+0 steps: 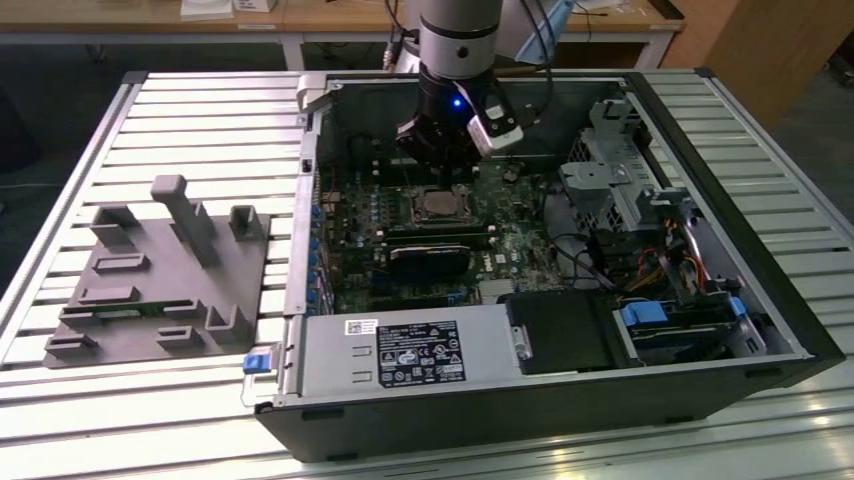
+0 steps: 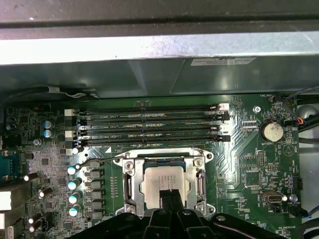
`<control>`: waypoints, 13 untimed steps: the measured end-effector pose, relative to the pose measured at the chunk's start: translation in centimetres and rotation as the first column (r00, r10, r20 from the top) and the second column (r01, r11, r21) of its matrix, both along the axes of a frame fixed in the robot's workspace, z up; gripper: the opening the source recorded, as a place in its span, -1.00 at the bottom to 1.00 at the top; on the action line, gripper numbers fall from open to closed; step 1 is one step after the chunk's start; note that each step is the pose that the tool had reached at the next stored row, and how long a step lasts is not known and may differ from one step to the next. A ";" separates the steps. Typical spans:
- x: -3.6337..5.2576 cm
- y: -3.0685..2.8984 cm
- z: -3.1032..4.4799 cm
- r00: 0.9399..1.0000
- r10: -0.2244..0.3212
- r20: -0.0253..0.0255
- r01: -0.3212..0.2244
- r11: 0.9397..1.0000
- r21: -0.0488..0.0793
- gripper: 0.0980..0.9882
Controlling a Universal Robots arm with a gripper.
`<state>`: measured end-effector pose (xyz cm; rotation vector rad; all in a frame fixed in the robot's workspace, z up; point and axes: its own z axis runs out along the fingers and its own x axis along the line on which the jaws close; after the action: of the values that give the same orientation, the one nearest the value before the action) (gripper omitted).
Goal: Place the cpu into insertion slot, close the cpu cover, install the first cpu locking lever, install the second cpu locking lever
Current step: 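Install the first cpu locking lever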
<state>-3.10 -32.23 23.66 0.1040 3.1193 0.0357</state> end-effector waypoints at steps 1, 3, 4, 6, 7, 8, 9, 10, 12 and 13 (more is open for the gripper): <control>0.00 0.00 0.00 1.000 0.000 0.000 0.000 1.000 0.000 -0.98; 0.00 0.00 0.00 1.000 0.000 0.000 0.000 1.000 0.000 -0.98; -0.03 0.00 0.00 1.000 0.000 0.000 0.000 1.000 0.000 -0.98; -0.22 0.00 0.01 1.000 0.000 0.000 0.000 1.000 0.000 -0.98; -0.34 0.00 0.01 1.000 0.000 0.000 0.000 1.000 0.000 -0.98; -0.45 0.00 0.00 1.000 0.000 0.000 0.000 1.000 0.000 -0.98; -0.55 0.00 0.00 1.000 0.000 0.000 0.000 1.000 0.000 -0.98; -0.66 0.00 0.00 1.000 0.000 0.000 0.000 1.000 0.000 -0.98; -0.85 0.00 0.01 1.000 0.000 0.000 0.000 1.000 0.000 -0.98; -0.94 0.00 0.00 1.000 0.000 0.000 0.000 1.000 0.000 -0.98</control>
<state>-4.04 -32.23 23.66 0.1040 3.1193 0.0357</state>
